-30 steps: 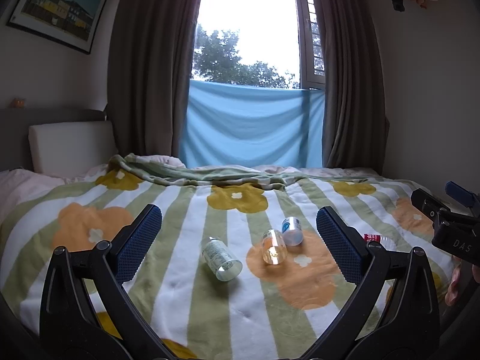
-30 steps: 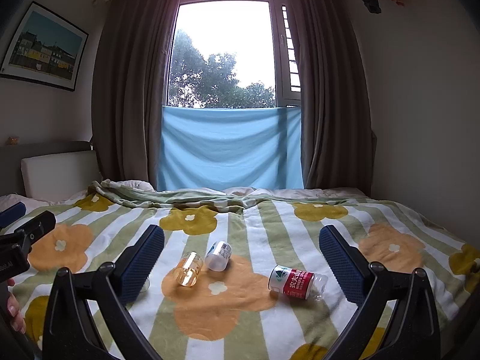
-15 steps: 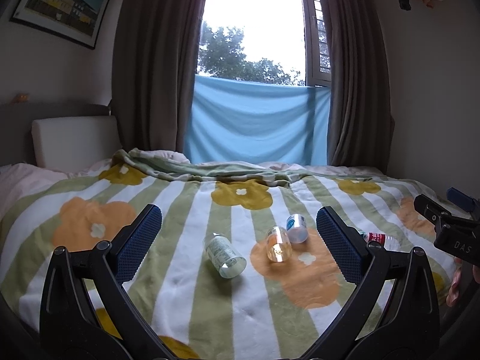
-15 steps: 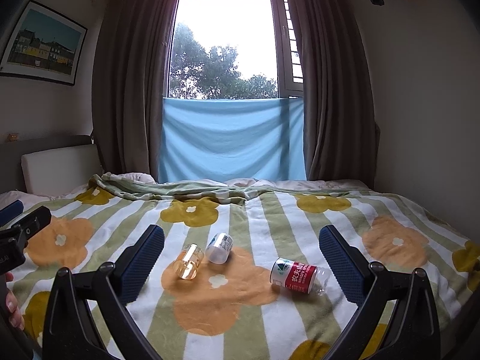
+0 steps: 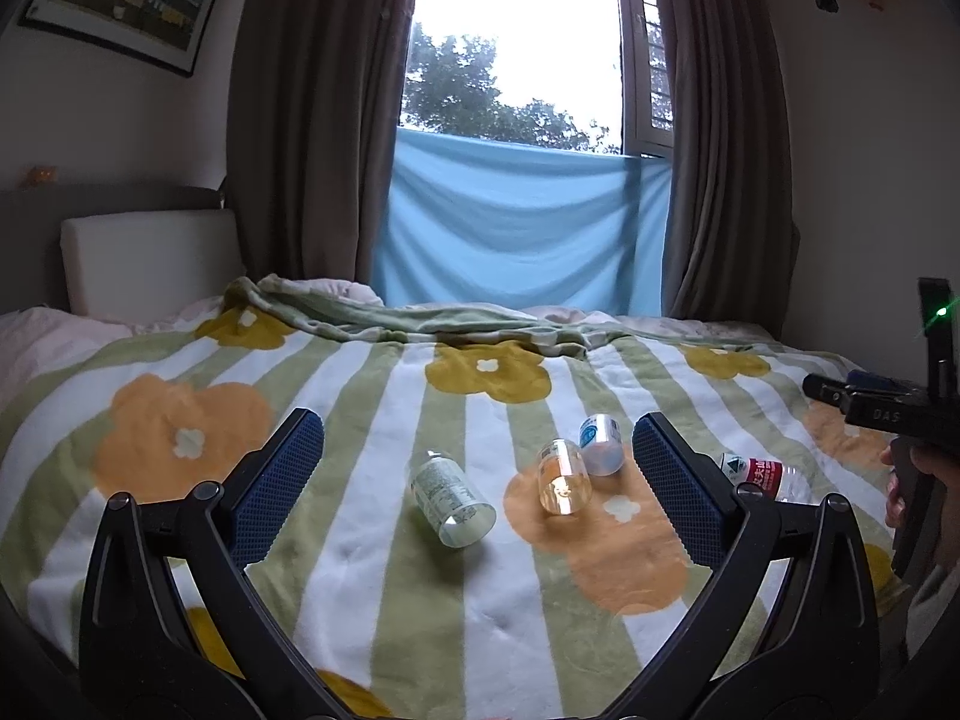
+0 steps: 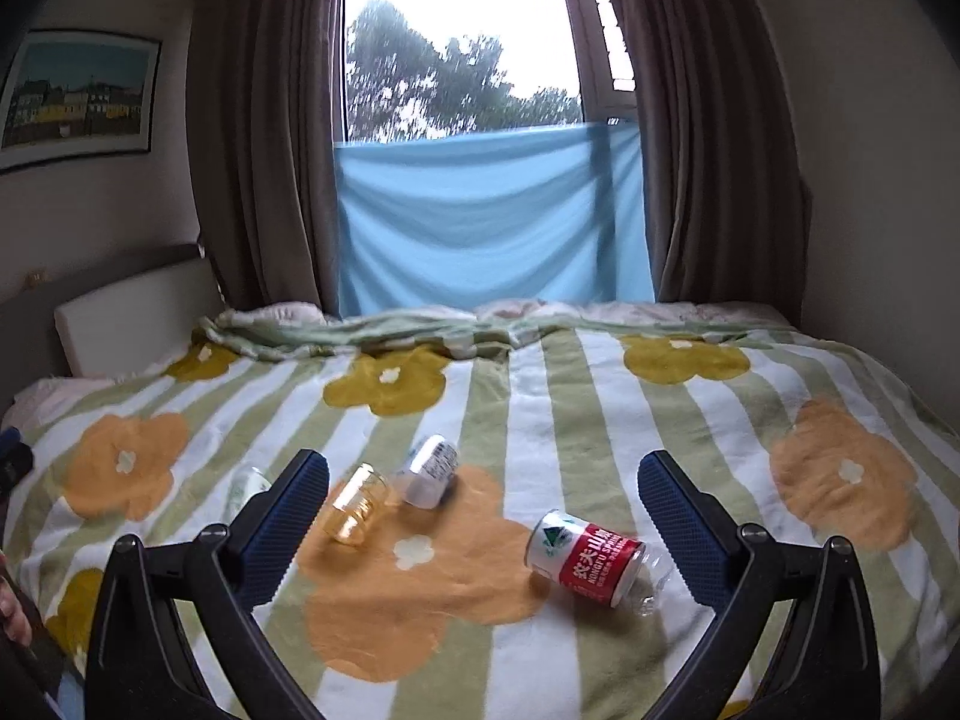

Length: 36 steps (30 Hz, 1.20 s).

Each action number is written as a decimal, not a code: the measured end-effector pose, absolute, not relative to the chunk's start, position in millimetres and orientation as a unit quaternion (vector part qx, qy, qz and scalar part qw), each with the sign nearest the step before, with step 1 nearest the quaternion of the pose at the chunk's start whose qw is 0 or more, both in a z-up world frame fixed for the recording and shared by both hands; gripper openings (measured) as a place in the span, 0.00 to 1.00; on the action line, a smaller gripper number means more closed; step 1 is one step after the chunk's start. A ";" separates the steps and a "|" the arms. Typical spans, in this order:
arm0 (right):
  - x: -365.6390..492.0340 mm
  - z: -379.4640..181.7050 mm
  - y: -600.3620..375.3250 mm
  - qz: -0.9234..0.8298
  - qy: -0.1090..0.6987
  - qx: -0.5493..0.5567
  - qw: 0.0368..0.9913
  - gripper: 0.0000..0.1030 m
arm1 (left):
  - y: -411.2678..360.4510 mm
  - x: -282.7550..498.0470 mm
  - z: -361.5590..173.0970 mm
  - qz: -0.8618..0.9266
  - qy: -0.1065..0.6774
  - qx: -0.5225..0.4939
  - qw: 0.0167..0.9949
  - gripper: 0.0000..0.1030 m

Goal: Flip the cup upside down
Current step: 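Lower the right tool over the red-labelled water bottle and close on it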

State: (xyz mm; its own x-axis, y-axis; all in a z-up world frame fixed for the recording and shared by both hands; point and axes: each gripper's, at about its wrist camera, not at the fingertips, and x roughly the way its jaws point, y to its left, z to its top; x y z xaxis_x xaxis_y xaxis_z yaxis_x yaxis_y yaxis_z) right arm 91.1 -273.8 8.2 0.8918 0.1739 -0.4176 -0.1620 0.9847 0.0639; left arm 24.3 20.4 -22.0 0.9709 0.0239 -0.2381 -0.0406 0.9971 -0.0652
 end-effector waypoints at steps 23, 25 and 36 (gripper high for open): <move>240.3 -160.9 -318.2 0.201 0.489 -0.264 0.807 0.68 | 1.6 69.3 -37.1 0.034 0.173 -0.005 0.984 1.00; 239.5 -160.2 -315.0 0.202 0.486 -0.272 0.806 0.67 | 1.7 68.6 -37.0 0.034 0.172 -0.005 0.984 1.00; 210.0 -113.8 -270.3 0.252 0.454 -0.253 0.816 0.65 | 18.2 54.4 -31.2 0.038 0.161 -0.019 0.986 1.00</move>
